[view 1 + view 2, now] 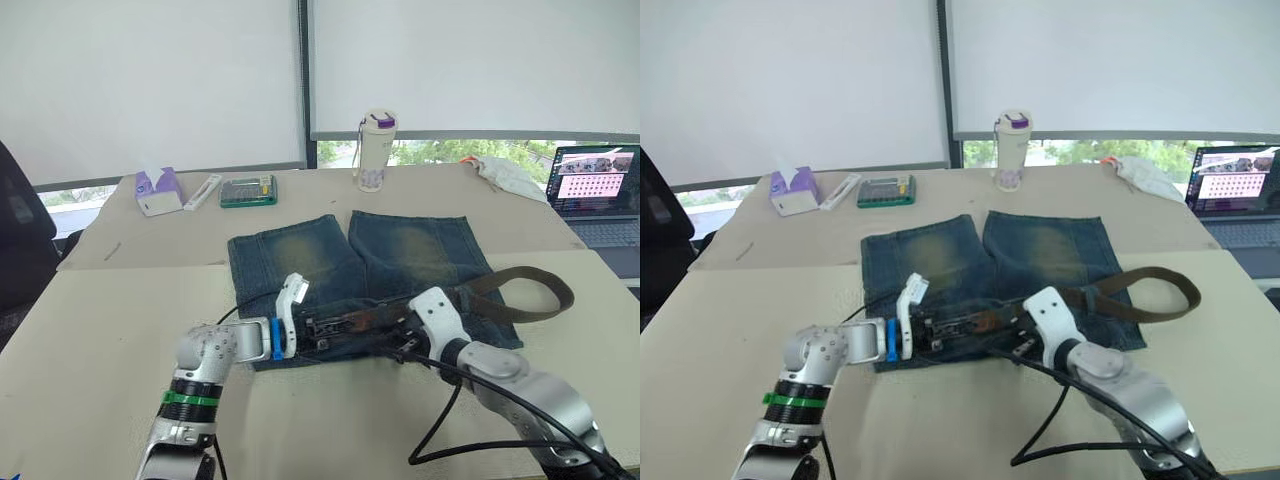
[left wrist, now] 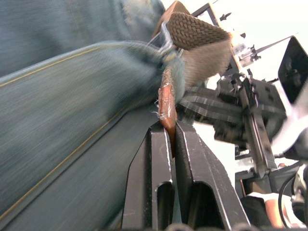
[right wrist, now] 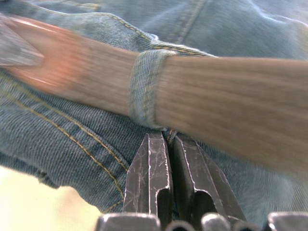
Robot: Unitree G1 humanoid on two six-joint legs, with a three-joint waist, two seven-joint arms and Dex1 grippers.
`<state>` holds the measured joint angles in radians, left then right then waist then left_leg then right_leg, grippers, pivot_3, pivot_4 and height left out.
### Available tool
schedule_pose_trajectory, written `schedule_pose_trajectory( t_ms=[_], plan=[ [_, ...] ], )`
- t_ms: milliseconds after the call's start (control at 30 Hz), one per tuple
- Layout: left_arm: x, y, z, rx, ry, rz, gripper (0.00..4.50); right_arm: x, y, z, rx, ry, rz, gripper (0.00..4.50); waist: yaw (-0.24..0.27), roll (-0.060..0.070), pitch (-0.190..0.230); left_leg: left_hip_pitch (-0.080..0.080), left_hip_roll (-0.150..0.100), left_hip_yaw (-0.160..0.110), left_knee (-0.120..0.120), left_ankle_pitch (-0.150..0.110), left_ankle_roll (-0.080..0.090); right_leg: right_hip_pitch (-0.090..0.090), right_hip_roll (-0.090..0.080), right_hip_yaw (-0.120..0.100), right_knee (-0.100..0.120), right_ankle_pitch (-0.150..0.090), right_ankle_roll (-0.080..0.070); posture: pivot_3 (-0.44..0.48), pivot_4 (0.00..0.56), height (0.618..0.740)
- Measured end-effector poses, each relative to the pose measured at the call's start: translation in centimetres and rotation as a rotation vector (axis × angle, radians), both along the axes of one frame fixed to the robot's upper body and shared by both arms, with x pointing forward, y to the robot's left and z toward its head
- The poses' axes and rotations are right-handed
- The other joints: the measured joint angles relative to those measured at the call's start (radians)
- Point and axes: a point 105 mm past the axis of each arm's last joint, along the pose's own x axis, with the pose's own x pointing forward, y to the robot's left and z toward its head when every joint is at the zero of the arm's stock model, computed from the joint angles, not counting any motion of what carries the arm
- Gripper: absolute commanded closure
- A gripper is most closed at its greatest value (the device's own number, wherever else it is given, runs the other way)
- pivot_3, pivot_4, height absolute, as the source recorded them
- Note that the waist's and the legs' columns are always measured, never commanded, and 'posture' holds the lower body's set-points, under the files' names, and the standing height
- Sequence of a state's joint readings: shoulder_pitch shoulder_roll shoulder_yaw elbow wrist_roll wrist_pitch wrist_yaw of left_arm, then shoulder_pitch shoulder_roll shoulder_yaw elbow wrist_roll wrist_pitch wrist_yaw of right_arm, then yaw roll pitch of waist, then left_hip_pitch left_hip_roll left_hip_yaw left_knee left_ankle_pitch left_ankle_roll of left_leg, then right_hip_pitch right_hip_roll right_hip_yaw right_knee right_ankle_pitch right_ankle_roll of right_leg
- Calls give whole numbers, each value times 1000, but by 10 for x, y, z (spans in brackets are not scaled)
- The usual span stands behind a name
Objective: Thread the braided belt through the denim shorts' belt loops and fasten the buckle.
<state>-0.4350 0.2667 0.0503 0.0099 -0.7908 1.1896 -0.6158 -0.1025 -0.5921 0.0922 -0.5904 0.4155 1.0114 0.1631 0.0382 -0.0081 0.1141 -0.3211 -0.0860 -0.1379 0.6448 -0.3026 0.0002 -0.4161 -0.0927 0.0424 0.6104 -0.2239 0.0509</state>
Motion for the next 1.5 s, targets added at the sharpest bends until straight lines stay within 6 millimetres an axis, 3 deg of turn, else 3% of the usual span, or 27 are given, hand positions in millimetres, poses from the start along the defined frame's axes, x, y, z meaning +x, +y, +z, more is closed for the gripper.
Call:
schedule_pose_trajectory(
  t_ms=[167,400,500,567,667,733,800,933,1067,1200,1300,1500],
  plan=[
    [-2,53,-5,23,58,117,4500,-7,-16,0,-6,-13,-78,4484,4,-1,0,0,-1,-2,0,0,0,0,-1,-1,0,0,0,0,150,740],
    [-10,69,0,-9,67,142,4500,-8,-16,5,48,-28,-88,4484,4,-2,0,-1,-1,-3,0,0,0,0,-1,-1,0,0,0,0,150,740],
    [-16,70,8,-45,64,117,4500,-17,-15,11,128,-2,-25,3371,1,-2,1,-1,-1,-3,-1,0,0,-1,0,-1,0,0,0,0,150,740],
    [-17,68,13,-83,68,108,4500,-29,-9,24,284,22,40,2702,-4,-2,1,-1,0,-3,-1,0,1,-1,0,-1,0,0,0,0,150,740],
    [-19,61,20,-145,76,87,4500,-58,19,47,485,66,259,1651,-14,-2,1,-1,1,-3,-1,-4,7,-1,1,-1,0,0,0,0,150,740],
    [-18,53,26,-179,69,62,4500,-70,36,59,569,83,371,1651,-20,-3,2,-1,1,-3,-1,-4,7,-1,1,-1,0,0,0,0,150,740],
    [-17,45,33,-202,59,37,4500,-69,45,64,595,86,409,1651,-26,-3,2,0,1,-2,-1,-4,7,-1,0,-1,0,0,0,0,150,740],
    [-17,33,46,-254,48,-15,4500,-48,60,58,646,123,382,1651,-28,-3,1,-1,2,-2,-2,0,-1,-3,1,0,1,0,0,0,150,740],
    [-20,32,46,-249,59,-37,4500,-24,72,46,750,165,296,1651,-30,-2,1,-1,2,0,-2,0,-1,-4,1,1,1,1,-1,0,150,740],
    [-21,36,46,-235,59,-33,4500,-14,80,61,833,123,298,1651,-27,-2,1,-1,1,0,-2,0,0,-4,1,1,1,1,-1,0,150,740],
    [-22,39,47,-224,50,-33,4500,-15,82,66,864,120,312,2442,-28,-2,1,-1,1,-1,-2,0,0,-4,1,1,1,1,-1,0,150,740],
    [-25,39,44,-224,59,-32,4500,-14,80,64,836,126,308,4443,-31,-2,1,-1,1,-1,-2,0,0,-5,1,1,1,1,-1,0,150,740]
  ],
)
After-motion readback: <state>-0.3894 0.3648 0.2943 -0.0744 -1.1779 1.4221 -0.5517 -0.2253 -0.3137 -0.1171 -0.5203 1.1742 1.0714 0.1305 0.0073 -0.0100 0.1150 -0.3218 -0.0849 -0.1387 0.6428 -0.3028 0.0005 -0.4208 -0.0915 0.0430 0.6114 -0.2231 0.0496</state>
